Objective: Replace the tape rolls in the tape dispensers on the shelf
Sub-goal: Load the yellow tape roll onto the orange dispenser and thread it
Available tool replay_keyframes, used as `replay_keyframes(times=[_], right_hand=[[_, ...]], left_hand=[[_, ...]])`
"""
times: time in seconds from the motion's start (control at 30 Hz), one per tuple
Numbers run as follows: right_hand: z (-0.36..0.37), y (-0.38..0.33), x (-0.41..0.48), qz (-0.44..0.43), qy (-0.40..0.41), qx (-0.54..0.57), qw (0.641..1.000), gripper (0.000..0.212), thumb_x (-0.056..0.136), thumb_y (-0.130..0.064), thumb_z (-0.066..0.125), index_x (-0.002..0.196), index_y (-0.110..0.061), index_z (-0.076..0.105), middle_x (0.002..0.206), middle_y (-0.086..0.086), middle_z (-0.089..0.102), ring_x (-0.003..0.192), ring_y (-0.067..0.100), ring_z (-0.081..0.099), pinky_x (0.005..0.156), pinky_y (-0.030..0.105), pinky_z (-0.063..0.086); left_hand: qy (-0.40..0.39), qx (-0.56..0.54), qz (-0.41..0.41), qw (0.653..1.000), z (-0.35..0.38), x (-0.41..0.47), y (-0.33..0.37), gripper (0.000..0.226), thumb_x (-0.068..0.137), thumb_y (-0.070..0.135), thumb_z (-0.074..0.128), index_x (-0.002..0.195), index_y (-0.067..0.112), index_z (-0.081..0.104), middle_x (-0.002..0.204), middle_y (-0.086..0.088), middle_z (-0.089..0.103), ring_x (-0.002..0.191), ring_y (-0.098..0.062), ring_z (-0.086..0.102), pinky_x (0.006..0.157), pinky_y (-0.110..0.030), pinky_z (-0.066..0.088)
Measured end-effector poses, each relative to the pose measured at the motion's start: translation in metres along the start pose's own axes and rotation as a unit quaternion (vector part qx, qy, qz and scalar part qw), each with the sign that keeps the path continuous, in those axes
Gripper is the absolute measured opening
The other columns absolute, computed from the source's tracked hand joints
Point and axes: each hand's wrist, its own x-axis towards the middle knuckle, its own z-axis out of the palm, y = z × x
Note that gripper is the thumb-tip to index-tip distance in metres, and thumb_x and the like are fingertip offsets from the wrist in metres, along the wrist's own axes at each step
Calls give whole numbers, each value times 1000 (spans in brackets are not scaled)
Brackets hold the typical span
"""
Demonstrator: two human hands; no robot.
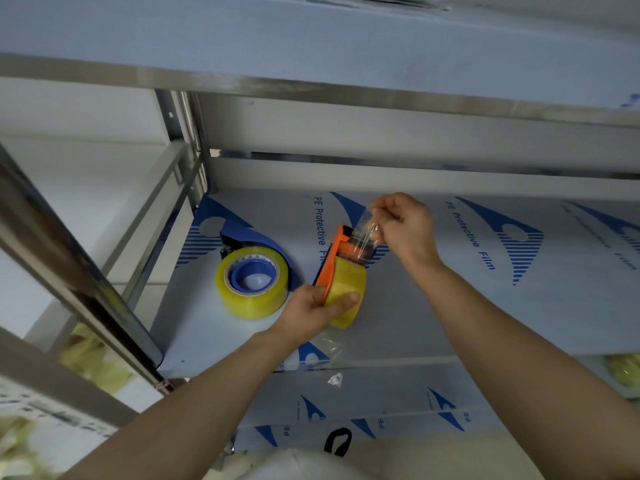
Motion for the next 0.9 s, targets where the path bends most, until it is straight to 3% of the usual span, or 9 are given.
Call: replay_keyframes(times=[0.07, 0.13, 0.33, 0.43, 0.53, 0.63, 0.7, 0.77, 0.9], right_hand=[[1, -1, 5, 27, -8, -11, 1000, 21, 89, -1, 52, 77, -17, 58, 65, -1, 62, 47, 3, 57, 63, 37, 54], [3, -3, 10, 53, -15, -23, 998, 25, 90, -2, 51, 73, -20, 56, 64, 1, 63, 50, 9, 58, 62, 36, 55], [5, -6, 18, 100, -30, -51, 993, 20, 89, -1, 50, 76, -13, 56, 63, 4, 62, 51, 15, 57, 60, 35, 55], [4, -2, 19, 150, -32, -42, 987, 26, 88, 3, 47, 70, -13, 55, 62, 6, 61, 52, 16, 57, 59, 33, 55], [4, 2, 17, 207, -27, 8, 978, 23, 89, 2, 50, 72, -12, 57, 63, 8, 62, 53, 15, 58, 50, 25, 55], [8, 5, 15, 242, -53, 53, 967, 7, 86, 3, 55, 85, -2, 61, 70, 12, 65, 53, 16, 59, 49, 24, 56], [10, 6, 15, 232, -64, 56, 969, 16, 79, 2, 66, 95, 2, 63, 76, 13, 66, 55, 15, 60, 51, 22, 57], [12, 6, 14, 212, -61, 50, 974, 31, 74, 1, 73, 101, -1, 60, 80, 11, 64, 56, 15, 60, 49, 19, 56], [14, 3, 16, 169, -51, 26, 984, 40, 72, 2, 74, 108, -5, 56, 88, 14, 64, 57, 14, 59, 51, 18, 55]], left_hand=[[-32, 21, 0, 999, -2, 0, 1, 15, 77, 18, 76, 80, 7, 66, 75, -2, 66, 69, -8, 64, 72, -24, 53], [-47, 39, 13, 998, -4, 0, 4, 26, 75, 9, 77, 93, 23, 63, 84, 8, 68, 72, 3, 65, 72, -14, 52], [-26, 15, 17, 999, 1, -3, 7, 10, 80, 16, 72, 87, 18, 65, 81, 3, 69, 74, -4, 65, 74, -22, 55], [10, -16, 21, 1000, 2, -3, 6, 52, 74, 41, 75, 85, -8, 61, 77, -13, 60, 71, -22, 57, 72, -39, 51], [23, -27, 2, 999, 1, -3, 5, 65, 70, 55, 71, 68, -7, 50, 68, -11, 48, 65, -24, 46, 67, -37, 43], [2, -35, -21, 999, -7, 0, 11, 37, 82, 35, 68, 68, 4, 55, 60, 1, 57, 60, -14, 55, 66, -23, 48], [-22, -65, -47, 997, -15, 2, 17, 5, 86, 19, 65, 88, 17, 61, 81, 3, 69, 78, -16, 66, 77, -27, 56], [-31, -71, -55, 995, -21, 4, 23, 21, 85, 16, 66, 103, 18, 55, 93, 1, 68, 84, -13, 67, 77, -23, 56], [-43, -91, -50, 994, -24, 3, 24, 17, 85, 6, 64, 100, 13, 62, 80, 6, 72, 71, -3, 68, 66, -15, 51]])
